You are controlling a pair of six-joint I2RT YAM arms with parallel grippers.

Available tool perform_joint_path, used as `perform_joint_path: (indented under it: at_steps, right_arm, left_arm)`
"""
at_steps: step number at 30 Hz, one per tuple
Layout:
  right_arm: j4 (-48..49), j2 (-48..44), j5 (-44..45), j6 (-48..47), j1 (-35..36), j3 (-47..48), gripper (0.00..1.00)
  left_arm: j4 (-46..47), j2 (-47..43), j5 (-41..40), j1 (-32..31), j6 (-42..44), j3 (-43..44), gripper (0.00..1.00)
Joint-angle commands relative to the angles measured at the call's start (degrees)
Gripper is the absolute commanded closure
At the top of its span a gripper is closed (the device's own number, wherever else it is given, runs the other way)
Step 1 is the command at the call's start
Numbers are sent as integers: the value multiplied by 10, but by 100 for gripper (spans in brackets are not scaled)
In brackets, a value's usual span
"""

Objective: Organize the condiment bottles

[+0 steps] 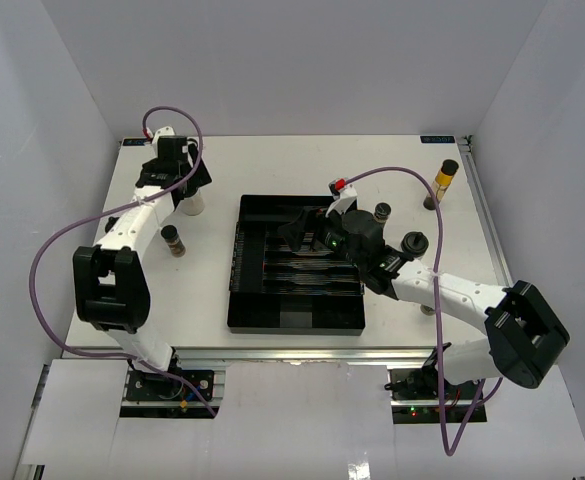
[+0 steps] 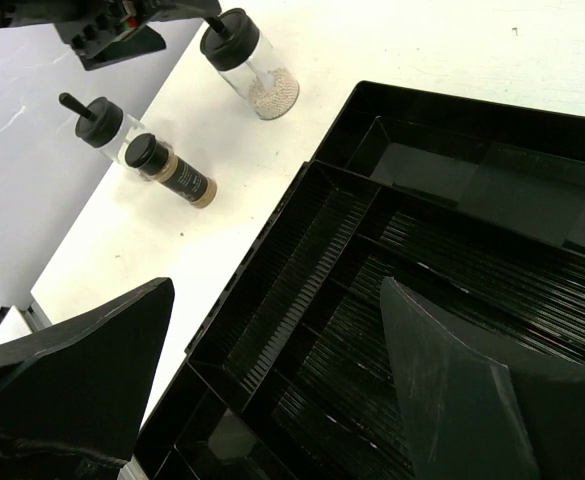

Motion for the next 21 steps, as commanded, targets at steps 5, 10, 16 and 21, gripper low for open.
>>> perform_joint_path:
  at_steps: [5, 10, 16, 21]
  right_arm:
    - [46, -11, -11, -17, 2, 5, 10]
    - [49, -9, -13, -18, 2, 6, 10]
    - [50, -12, -15, -20, 2, 3, 10]
    - [52, -11, -17, -21, 2, 4, 10]
  left_arm:
    - [21, 60, 38, 32, -5, 37, 7]
    - [9, 106, 48, 38, 0, 72, 9]
    - [11, 125, 36, 39, 7, 80, 11]
    - [10, 133, 28, 39, 14, 87, 13]
